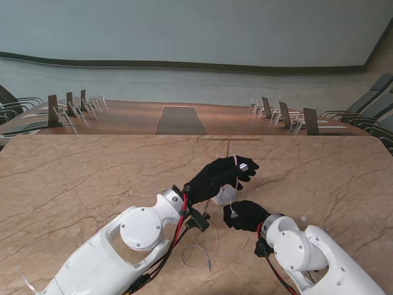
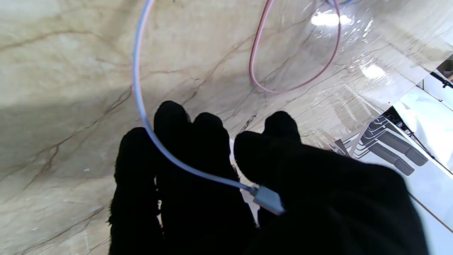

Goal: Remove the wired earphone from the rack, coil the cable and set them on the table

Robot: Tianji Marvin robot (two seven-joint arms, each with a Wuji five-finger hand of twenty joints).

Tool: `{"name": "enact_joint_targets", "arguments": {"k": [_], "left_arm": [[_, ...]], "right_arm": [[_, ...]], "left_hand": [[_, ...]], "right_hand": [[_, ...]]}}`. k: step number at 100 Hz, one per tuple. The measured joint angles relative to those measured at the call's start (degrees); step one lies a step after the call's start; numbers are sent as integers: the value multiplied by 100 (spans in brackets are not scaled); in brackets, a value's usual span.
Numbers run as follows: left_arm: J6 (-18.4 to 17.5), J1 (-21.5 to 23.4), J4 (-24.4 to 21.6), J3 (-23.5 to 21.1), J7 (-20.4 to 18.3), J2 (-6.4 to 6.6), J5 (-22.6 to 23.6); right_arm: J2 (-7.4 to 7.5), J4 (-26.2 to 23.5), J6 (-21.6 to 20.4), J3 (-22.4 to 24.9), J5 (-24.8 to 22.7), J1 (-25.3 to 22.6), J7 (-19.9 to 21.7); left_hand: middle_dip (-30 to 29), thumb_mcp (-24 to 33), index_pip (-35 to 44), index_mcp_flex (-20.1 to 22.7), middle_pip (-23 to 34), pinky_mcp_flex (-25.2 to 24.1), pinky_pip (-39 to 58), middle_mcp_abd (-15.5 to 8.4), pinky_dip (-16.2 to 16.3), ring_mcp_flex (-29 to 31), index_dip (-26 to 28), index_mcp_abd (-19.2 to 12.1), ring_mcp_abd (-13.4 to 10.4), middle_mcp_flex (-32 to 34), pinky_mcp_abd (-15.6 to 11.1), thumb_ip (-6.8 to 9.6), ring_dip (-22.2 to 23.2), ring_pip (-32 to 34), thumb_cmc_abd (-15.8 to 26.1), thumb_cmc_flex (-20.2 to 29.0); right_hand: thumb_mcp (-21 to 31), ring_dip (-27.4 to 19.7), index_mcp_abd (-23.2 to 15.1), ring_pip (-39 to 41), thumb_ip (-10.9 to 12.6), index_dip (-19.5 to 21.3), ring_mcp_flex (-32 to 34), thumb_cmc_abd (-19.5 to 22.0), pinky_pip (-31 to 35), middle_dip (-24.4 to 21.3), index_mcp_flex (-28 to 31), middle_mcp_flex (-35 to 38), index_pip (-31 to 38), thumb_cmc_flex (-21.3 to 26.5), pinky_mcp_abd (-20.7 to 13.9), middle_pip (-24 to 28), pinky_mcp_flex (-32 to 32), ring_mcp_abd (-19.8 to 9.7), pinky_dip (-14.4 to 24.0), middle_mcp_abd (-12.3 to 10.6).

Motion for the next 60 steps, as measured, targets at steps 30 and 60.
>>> {"name": "enact_joint_targets", "arguments": {"k": [30, 60], "left_arm": [[-7, 20, 29, 116, 17, -32, -175], [-37, 3, 51, 195, -47, -58, -316]], "right_arm": [[-45, 231, 157, -159, -57, 277, -199], [-86, 410, 329, -326, -43, 493, -344]], "left_hand": [[0, 0, 13, 0, 129, 107, 74, 66, 0, 103, 0, 0, 27, 108, 29, 0, 65, 59, 0, 50], [0, 0, 83, 80, 185, 303, 208, 142, 0, 325, 0, 0, 166, 231, 133, 0, 71, 197, -4, 58]], "right_hand": [[1, 0, 0, 10, 0, -2, 0, 0, 10, 0, 0, 0, 2, 0, 1, 14, 0, 1, 0, 0], [1, 0, 0, 66, 0, -5, 7, 0, 59, 0, 0, 14, 4, 0, 3, 59, 0, 2, 1, 0]]}}
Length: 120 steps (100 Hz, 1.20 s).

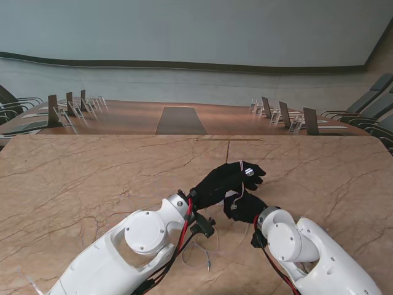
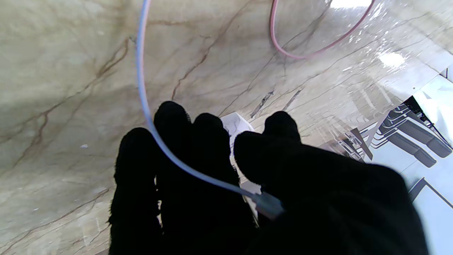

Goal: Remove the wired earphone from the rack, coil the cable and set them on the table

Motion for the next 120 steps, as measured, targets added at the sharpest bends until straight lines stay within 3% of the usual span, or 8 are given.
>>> {"name": "enact_joint_targets", "arguments": {"k": [33, 58, 120], "left_arm": [[40, 24, 6, -2, -86, 4, -15], [97, 45, 68, -16, -171, 14, -9], [135, 176, 281, -91, -298, 87, 200]], "right_arm": [[-73, 142, 46, 74, -61, 117, -228], [-140, 138, -39, 416, -205, 61, -453], [-94, -362, -810, 1203, -727, -252, -477]], "left_hand": [[147, 0, 7, 3, 176, 452, 369, 205, 3, 458, 0, 15, 288, 211, 362, 0, 131, 337, -1, 62], [215, 0, 67, 145, 300, 603, 510, 282, 4, 662, -2, 116, 407, 474, 548, 0, 200, 444, -2, 62], [591, 0, 225, 597, 490, 477, 584, 304, 5, 812, -32, 218, 573, 893, 841, 0, 210, 476, -2, 33]], "right_hand": [[1, 0, 0, 5, 0, -2, 28, 0, 27, 0, 0, 16, 1, 0, 9, 3, 2, 2, 0, 0], [5, 0, 0, 9, 0, -2, 33, 0, 38, 0, 4, 38, 2, 0, 16, 3, 4, 6, 0, 0], [10, 0, -1, 16, 81, -69, 91, 0, 66, 0, 52, 91, 2, -12, 75, 3, 60, 29, 0, 8]]}}
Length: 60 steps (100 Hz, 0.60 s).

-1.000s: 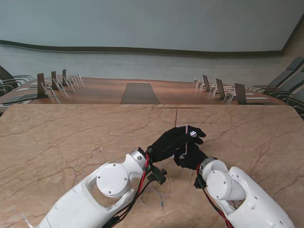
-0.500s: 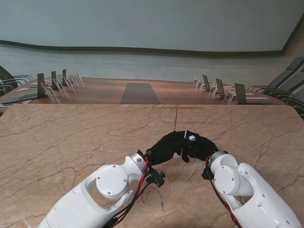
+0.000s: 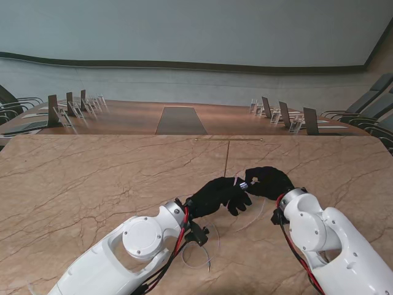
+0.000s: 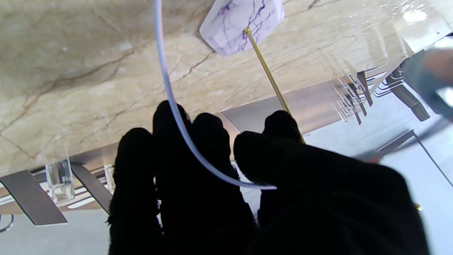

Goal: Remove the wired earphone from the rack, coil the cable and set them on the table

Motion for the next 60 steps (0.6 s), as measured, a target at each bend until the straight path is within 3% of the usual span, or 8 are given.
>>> {"name": "enact_joint_targets", "arguments": {"k": [17, 45, 51, 60], "left_arm": [[-6, 15, 61, 3, 18, 7, 45], [-2, 31, 194, -4, 72, -8, -11], [6, 32, 218, -9, 54, -9, -44], [20, 30, 265, -9, 15, -11, -99]], "right_arm": [[33, -154, -196, 124, -113, 2, 134], [68, -447, -506, 324, -205, -40, 295], [76, -490, -572, 352, -214, -43, 321], [90, -549, -648, 376, -218, -37, 376]], "left_hand": [[331, -2, 131, 75, 191, -146, 0, 0, 0, -6, 104, 1, 48, 8, 34, 0, 50, 0, 0, -155], [258, -3, 271, 153, 2, -446, -61, 10, 4, -328, 168, 86, 64, 50, 37, 0, 60, -76, 0, -643], [208, -3, 270, 236, -44, -510, -76, 173, 4, -404, 162, 94, 101, 50, 37, 0, 60, -110, 0, -800], [152, -3, 137, 376, -115, -598, -145, 183, 5, -418, 71, 159, 121, 50, 37, 0, 60, -121, 0, -995]], "right_hand": [[1, 0, -3, 0, 35, -2, 3, 0, 0, 0, 2, 2, 0, -25, 2, 0, 4, 1, 0, 0], [2, 0, -12, 0, 45, -9, 63, 0, 15, 0, 7, 67, 0, -39, 21, 0, 60, 6, 0, 0], [2, 0, -13, 0, 157, -11, 64, -3, 15, 0, 66, 68, 0, -55, 27, 0, 63, 7, 0, 0], [54, 0, -13, 4, 157, -51, 128, -73, 48, 5, 67, 149, 0, -56, 85, 0, 118, 25, 0, 0]]}}
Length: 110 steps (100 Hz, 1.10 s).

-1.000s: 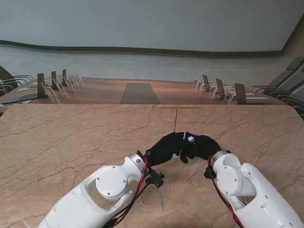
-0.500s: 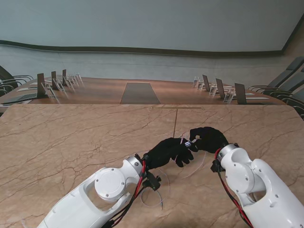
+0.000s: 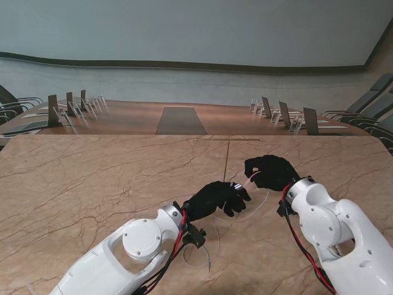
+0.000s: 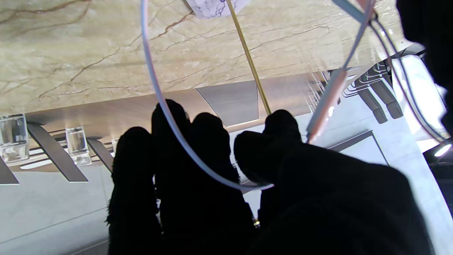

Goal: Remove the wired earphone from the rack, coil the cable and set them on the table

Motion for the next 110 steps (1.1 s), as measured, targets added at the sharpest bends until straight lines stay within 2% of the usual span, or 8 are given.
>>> {"name": "enact_joint_targets", "arguments": {"k": [7, 29, 30, 50, 54, 88, 95, 110], "left_arm": [[19, -11, 47, 12, -25, -4, -56], [41, -77, 222, 55, -39, -42, -164], [42, -78, 228, 55, -39, -44, -173], [61, -108, 281, 64, -39, -65, -253], [66, -113, 281, 64, -46, -66, -270], [178, -201, 285, 58, -189, -62, -288], [177, -203, 282, 38, -186, -62, -288], [157, -198, 276, -15, -117, -65, -246]], "right_arm": [[10, -42, -57, 6, -3, 18, 41], [29, -208, -300, 45, -4, 57, 145], [31, -218, -314, 47, -4, 58, 149], [50, -395, -542, 78, 16, 64, 244], [53, -434, -602, 90, 16, 64, 267], [81, -935, -957, 360, 35, -148, 489], [99, -1068, -981, 413, 42, -234, 603], [125, -1258, -1026, 491, 96, -414, 726]], "left_hand": [[-27, 0, -48, 118, -41, -68, -9, 2, 2, -72, -24, 61, 5, 0, -3, 0, 0, -8, 4, -157], [-119, -3, -294, 123, -108, -347, -131, 13, 4, -322, -129, 134, 6, -21, -44, 0, 0, -79, 133, -396], [-121, -3, -318, 125, -109, -356, -140, 14, 4, -322, -132, 134, 6, -51, -44, 0, 0, -79, 133, -435], [-166, -4, -523, 194, -180, -512, -166, 88, 63, -420, -193, 173, 7, -175, -82, 0, 0, -85, 133, -775], [-168, -4, -572, 194, -180, -553, -168, 90, 67, -421, -195, 189, 13, -178, -83, 0, 0, -85, 133, -852], [-169, -2, -789, 188, -237, -738, -169, 103, 196, -633, -259, 214, 51, -346, -149, 0, 0, -72, 133, -1151], [-169, -2, -854, 132, -237, -757, -169, 106, 202, -673, -262, 215, 51, -345, -171, 0, 3, -66, 133, -1213], [-169, -2, -857, 109, -237, -790, -164, 106, 261, -679, -264, 219, 51, -500, -197, 0, 37, -62, 133, -1232]], "right_hand": [[17, 0, 0, 2, 5, -18, 114, -31, 21, 8, 65, 111, 0, 0, 71, 0, 113, 19, 0, 0], [138, 67, 45, 6, 251, -22, 404, -129, 119, 155, 348, 382, -77, -4, 307, 0, 389, 98, 0, 0], [138, 71, 53, 6, 366, -23, 422, -169, 129, 159, 352, 398, -85, -4, 337, 0, 398, 103, 0, 0], [188, 130, 96, 5, 372, -23, 624, -170, 189, 293, 413, 572, -100, -5, 488, -6, 597, 155, 1, 0], [199, 132, 119, 6, 556, -23, 684, -170, 193, 300, 413, 610, -107, -56, 509, -8, 644, 164, 2, 0], [200, 211, 124, 134, 560, -101, 963, -186, 328, 506, 472, 813, -155, -66, 709, -10, 968, 212, 72, 0], [200, 212, 177, 186, 675, -140, 1032, -191, 363, 522, 473, 887, -155, -68, 750, -10, 1056, 221, 76, 0], [200, 214, 193, 206, 676, -190, 1152, -192, 410, 588, 473, 957, -155, -68, 832, -10, 1175, 238, 79, -4]]}}
